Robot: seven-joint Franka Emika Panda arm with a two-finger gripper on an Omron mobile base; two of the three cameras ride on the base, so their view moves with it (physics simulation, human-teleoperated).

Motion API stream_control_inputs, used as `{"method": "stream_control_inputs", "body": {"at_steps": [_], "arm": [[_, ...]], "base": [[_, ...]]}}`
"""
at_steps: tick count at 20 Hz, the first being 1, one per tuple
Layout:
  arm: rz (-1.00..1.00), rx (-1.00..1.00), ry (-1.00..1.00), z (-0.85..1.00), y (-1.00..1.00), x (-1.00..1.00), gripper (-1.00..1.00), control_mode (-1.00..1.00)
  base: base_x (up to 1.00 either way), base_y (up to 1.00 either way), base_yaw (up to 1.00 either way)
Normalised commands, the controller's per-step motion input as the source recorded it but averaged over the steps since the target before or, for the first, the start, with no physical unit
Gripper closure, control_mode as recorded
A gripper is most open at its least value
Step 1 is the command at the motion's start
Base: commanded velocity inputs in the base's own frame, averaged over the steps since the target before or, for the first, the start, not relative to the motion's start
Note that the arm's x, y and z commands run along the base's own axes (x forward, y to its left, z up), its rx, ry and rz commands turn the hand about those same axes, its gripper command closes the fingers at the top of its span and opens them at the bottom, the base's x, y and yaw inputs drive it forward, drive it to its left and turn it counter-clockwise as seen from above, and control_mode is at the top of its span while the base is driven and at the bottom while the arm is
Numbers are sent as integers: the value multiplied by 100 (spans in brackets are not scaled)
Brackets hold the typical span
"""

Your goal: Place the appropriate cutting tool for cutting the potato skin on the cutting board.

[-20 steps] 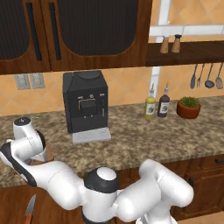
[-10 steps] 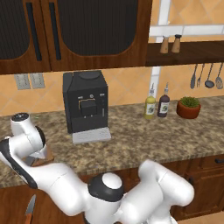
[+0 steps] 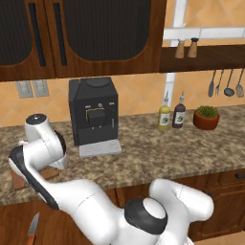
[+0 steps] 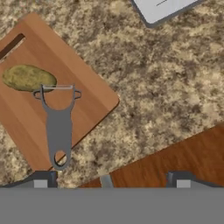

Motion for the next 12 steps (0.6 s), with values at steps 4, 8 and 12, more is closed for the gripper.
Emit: {"method": "stream_control_inputs", "body": {"at_steps": [4,8,12], "arm": [[-10,3,-6,51,-92,-14,-100,-100],[-9,6,-5,28,-99,-6,-100,-100],[-7,9,-4,21,-100,0,-100,-100]], "base": [[0,0,0],[0,0,0],[0,0,0]]}}
